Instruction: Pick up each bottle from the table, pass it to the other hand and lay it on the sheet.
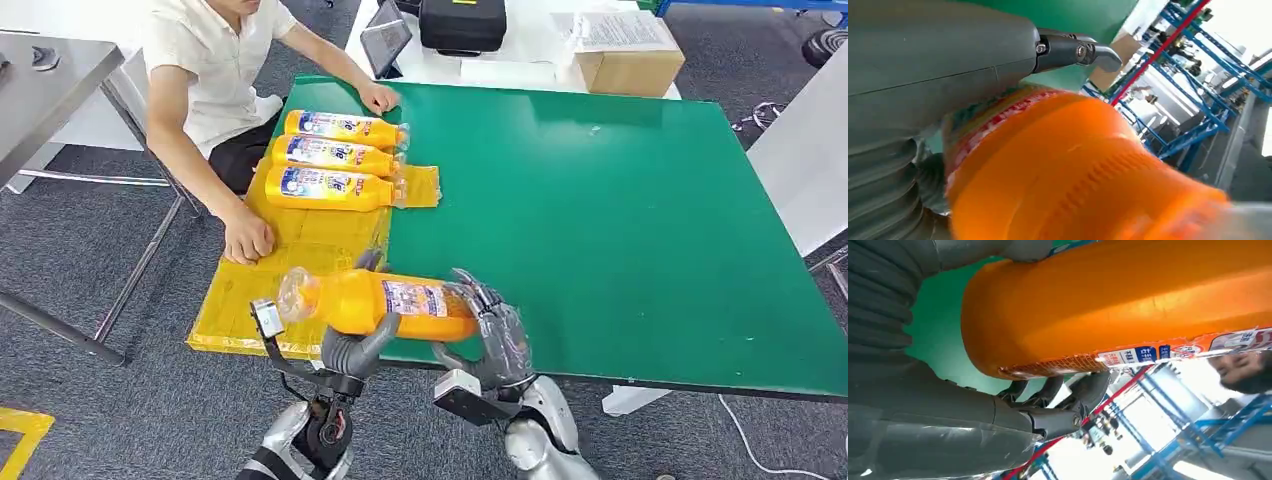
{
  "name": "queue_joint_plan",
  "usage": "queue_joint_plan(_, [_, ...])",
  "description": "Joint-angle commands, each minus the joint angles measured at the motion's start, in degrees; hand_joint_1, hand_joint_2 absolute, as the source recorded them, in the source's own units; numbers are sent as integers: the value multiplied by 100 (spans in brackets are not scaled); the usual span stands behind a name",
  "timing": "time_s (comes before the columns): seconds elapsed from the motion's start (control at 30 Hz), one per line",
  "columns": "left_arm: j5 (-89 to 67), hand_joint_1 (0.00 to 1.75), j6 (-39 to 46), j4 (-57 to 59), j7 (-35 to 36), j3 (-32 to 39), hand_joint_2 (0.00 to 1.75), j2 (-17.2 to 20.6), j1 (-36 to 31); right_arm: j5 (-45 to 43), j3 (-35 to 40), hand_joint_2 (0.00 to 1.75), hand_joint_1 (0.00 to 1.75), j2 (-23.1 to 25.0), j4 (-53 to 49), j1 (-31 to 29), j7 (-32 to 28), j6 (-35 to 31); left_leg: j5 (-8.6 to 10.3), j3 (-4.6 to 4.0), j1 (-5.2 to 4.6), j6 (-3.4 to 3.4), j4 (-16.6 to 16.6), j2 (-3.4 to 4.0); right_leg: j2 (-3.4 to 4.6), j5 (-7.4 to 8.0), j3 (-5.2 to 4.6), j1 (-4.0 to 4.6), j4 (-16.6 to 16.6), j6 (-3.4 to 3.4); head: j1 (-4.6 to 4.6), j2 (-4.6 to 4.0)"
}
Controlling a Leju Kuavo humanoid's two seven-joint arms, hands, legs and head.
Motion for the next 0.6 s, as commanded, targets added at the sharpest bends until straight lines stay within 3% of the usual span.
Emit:
queue_joint_plan(0.03, [-583, 12, 88, -301, -415, -34, 175, 56, -182, -297, 458, 175, 42, -50, 200, -292, 96, 593, -9, 20, 7, -11, 1, 12, 15, -4, 18, 6, -2, -11, 0, 0])
queue_joint_plan(0.07, [-636, 28, 46, -346, -468, -39, 175, 61, -185, -428, 479, 175, 51, -41, 196, -297, 100, 796, -10, 20, 5, -11, 3, 12, 15, -5, 18, 5, 0, -12, 0, 0])
queue_joint_plan(0.1, [-701, 45, 4, -401, -534, -32, 175, 63, -175, -437, 521, 175, 70, -43, 218, -316, 120, 883, -11, 22, 6, -12, 3, 12, 16, -6, 21, 6, 0, -13, 0, 0])
queue_joint_plan(0.13, [-758, 143, -35, -452, -581, -33, 175, 64, -172, -350, 585, 175, 80, -55, 270, -352, 171, 901, -10, 24, 5, -13, 0, 13, 16, -6, 21, 5, 0, -14, 0, 0])
queue_joint_plan(0.27, [-758, 143, -35, -452, -581, -33, 175, 64, -172, -350, 585, 175, 80, -55, 270, -352, 171, 901, -8, 19, 5, -12, -1, 4, 8, -6, 19, 5, -2, -13, -2, 0])
queue_joint_plan(0.3, [-809, 150, -47, -487, -624, -46, 175, 69, -171, -352, 586, 175, 96, -61, 307, -369, 172, 918, -4, 13, 3, -9, -3, 4, 6, -3, 12, 3, -2, -9, 0, 0])
queue_joint_plan(0.33, [-982, 168, -72, -565, -786, -66, 175, 64, -163, -355, 632, 175, 115, -50, 363, -404, 177, 990, -9, 22, 7, -12, -1, 5, 8, -7, 23, 7, -4, -14, 0, 0])
queue_joint_plan(0.4, [-1110, 175, -77, -696, -876, -85, 175, 66, -155, -348, 682, 175, 129, -41, 405, -426, 194, 1092, -10, 27, 7, -14, -3, 5, 8, -8, 26, 7, -4, -14, 0, 0])
queue_joint_plan(0.5, [-1378, 175, 98, -938, -1048, -123, 175, 64, -128, -500, 719, 175, 129, -11, 469, -420, 284, 1402, -9, 15, 6, -10, 2, 6, 8, -6, 14, 6, 0, -11, 0, 0])
queue_joint_plan(0.53, [-1381, 175, 104, -985, -1062, -108, 175, 72, -112, -611, 751, 175, 124, -33, 511, -426, 350, 1663, -6, 11, 7, -9, 0, 1, 2, -4, 12, 7, -2, -10, 0, 0])
queue_joint_plan(0.57, [-1385, 175, 109, -1023, -1067, -90, 175, 81, -92, -726, 748, 175, 103, -63, 498, -406, 401, 1874, -11, 26, 9, -14, 0, 0, 2, -10, 26, 9, -2, -14, -2, 0])
queue_joint_plan(0.6, [-1385, 175, 109, -1022, -1067, -87, 175, 86, -90, -725, 746, 175, 103, -74, 505, -397, 400, 1872, -4, 12, 5, -8, -2, -3, -1, -4, 13, 5, -4, -9, 0, 0])
